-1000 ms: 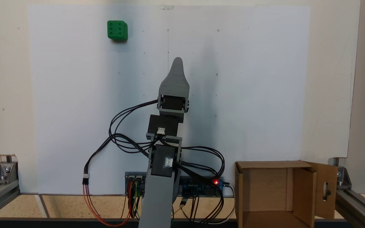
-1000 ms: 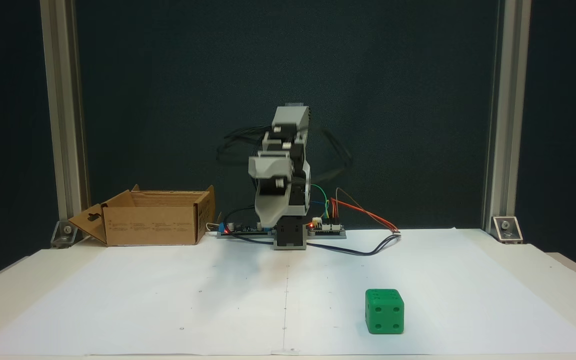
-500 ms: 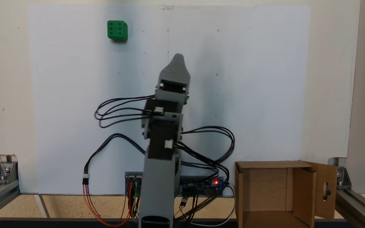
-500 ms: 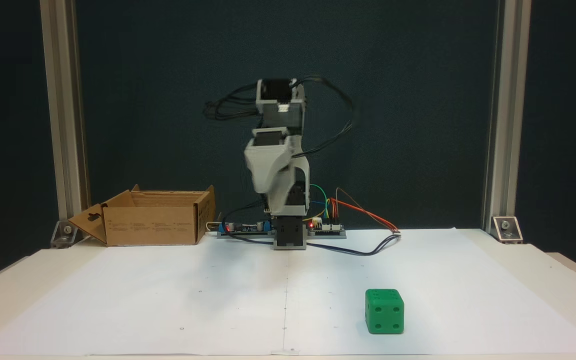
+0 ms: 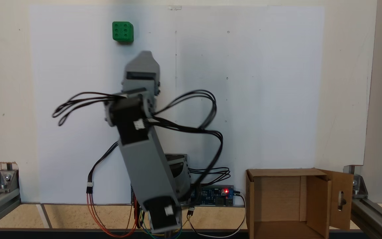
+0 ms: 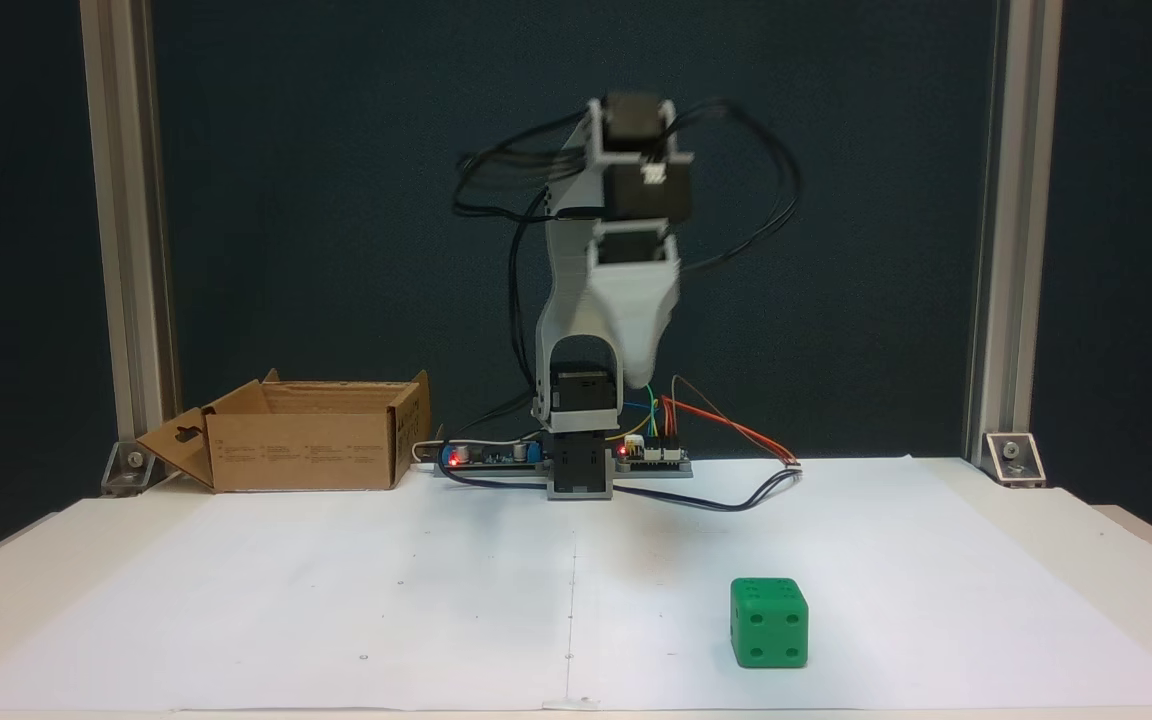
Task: Grasp a green dice and put it in the bin.
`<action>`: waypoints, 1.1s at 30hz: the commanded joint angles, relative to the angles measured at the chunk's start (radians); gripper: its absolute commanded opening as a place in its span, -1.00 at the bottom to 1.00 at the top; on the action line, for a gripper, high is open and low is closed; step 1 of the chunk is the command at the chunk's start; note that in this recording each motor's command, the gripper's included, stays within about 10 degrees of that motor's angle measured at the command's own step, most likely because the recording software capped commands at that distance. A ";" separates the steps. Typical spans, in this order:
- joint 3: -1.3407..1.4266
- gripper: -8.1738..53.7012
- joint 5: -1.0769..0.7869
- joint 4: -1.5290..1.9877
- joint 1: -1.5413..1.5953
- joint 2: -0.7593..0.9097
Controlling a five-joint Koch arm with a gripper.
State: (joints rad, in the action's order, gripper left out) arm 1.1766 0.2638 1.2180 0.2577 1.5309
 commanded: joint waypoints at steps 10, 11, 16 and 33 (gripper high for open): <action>-0.379 0.67 0.106 0.110 0.103 -0.221; -0.383 0.67 0.109 0.112 0.106 -0.229; -0.413 0.67 0.126 0.109 0.126 -0.262; -0.555 0.67 0.153 0.103 0.100 -0.488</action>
State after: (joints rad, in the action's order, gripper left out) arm 0.6872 0.3513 1.2885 0.3682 1.0354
